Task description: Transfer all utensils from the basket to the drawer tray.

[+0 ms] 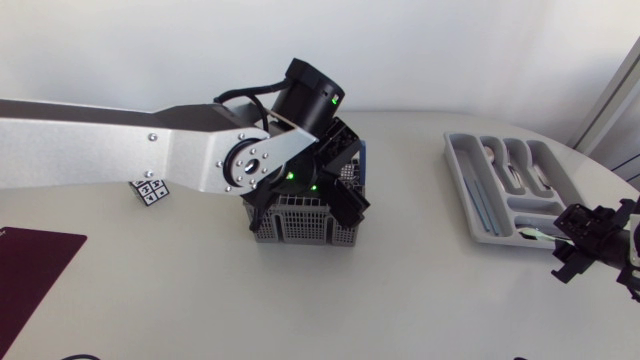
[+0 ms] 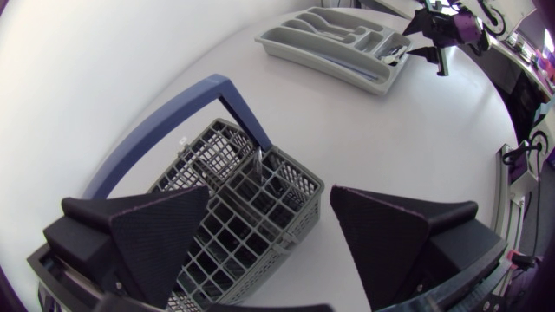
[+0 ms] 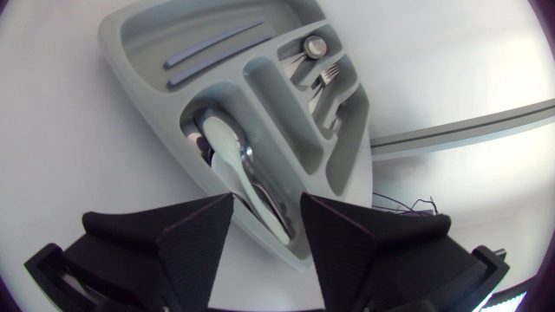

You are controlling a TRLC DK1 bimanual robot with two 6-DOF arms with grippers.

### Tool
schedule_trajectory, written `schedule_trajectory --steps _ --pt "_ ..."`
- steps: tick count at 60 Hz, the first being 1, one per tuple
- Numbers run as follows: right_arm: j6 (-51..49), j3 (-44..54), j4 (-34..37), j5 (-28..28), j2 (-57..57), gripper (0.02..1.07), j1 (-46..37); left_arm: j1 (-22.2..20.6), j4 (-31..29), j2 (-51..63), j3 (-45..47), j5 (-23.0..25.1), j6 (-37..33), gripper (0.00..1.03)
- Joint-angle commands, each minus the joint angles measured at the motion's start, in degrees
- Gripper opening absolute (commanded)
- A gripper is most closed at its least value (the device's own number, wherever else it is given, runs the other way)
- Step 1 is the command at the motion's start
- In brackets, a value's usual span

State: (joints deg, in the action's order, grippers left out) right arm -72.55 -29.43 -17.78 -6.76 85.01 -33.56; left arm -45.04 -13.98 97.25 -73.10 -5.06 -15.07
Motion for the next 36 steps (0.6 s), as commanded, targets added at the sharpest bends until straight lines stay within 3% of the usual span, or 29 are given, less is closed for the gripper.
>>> schedule_trajectory --steps 1,15,22,28,36 --pt "-1.45 1.04 1.78 0.0 -4.42 0.88 -0.28 -0.49 0.35 1.1 0.94 -0.65 -0.57 0.98" --pt "3.38 -1.95 12.42 -3.52 -11.01 0.89 -1.24 -0.93 0.62 1.19 1.73 -2.06 -0.4 0.96" --pt "6.02 -2.91 15.41 -4.13 -12.24 0.89 -0.72 -2.16 7.03 0.31 6.13 -5.57 -2.68 0.91" --pt "7.87 -2.56 16.73 -4.31 -13.29 0.89 0.25 -3.57 18.2 0.22 11.4 -9.27 -6.9 0.78" --pt "9.27 -1.77 17.78 -4.31 -15.05 0.89 2.1 -3.57 22.77 1.01 12.54 -10.41 -7.78 0.61"
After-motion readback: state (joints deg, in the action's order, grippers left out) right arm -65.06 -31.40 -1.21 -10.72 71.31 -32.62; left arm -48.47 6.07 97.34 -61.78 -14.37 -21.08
